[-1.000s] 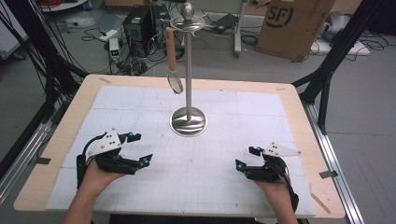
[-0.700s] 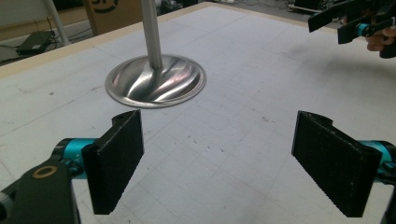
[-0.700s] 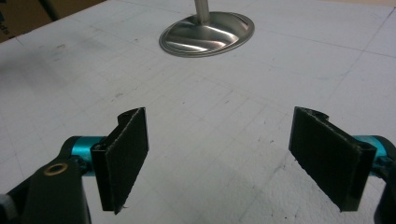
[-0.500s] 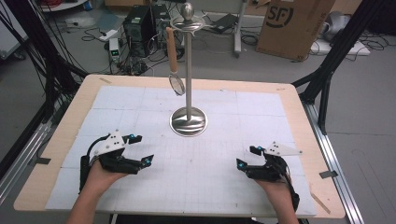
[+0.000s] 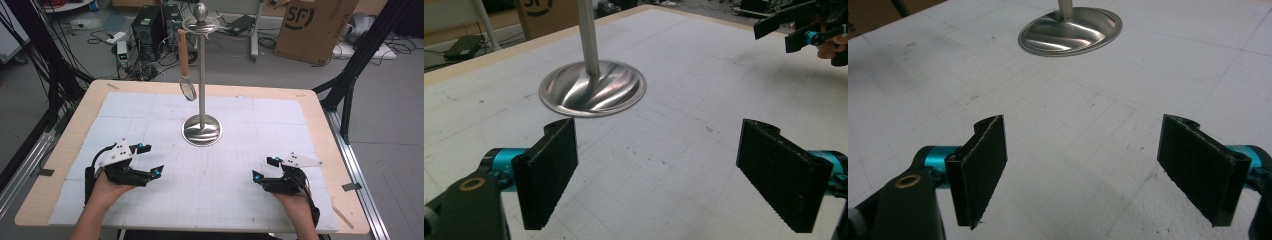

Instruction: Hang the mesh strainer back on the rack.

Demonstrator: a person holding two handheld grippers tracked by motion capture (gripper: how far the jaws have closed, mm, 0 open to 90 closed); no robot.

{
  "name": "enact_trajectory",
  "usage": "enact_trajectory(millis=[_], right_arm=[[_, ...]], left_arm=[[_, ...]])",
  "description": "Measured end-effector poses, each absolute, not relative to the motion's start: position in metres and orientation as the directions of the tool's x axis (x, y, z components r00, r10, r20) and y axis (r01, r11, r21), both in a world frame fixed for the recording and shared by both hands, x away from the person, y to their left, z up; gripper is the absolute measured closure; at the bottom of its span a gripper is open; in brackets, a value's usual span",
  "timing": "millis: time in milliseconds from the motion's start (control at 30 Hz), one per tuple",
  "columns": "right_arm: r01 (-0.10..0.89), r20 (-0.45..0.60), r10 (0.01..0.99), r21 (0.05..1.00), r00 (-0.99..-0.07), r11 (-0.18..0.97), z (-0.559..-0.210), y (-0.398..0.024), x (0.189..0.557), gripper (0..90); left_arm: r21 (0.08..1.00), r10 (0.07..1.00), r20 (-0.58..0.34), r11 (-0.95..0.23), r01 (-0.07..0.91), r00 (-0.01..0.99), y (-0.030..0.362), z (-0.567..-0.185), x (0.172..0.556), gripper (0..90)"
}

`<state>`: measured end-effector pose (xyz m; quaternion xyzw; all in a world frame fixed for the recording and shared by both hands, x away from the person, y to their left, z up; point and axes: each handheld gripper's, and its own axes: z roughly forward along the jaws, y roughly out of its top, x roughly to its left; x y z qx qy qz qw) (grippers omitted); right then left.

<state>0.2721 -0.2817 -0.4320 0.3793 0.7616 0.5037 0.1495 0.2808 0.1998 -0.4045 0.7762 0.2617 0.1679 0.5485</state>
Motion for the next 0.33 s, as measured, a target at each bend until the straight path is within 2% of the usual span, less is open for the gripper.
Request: enact_trajectory(millis=[333], right_arm=[[0.430, 0.159, 0.728, 0.880, -0.667, 0.202, -0.4323, -0.2821, 0.2724, 18.8]], left_arm=[[0.938, 0.599, -0.027, -0.261, 0.226, 0.800, 0.2005, -0.4052, 0.2809, 17.3]])
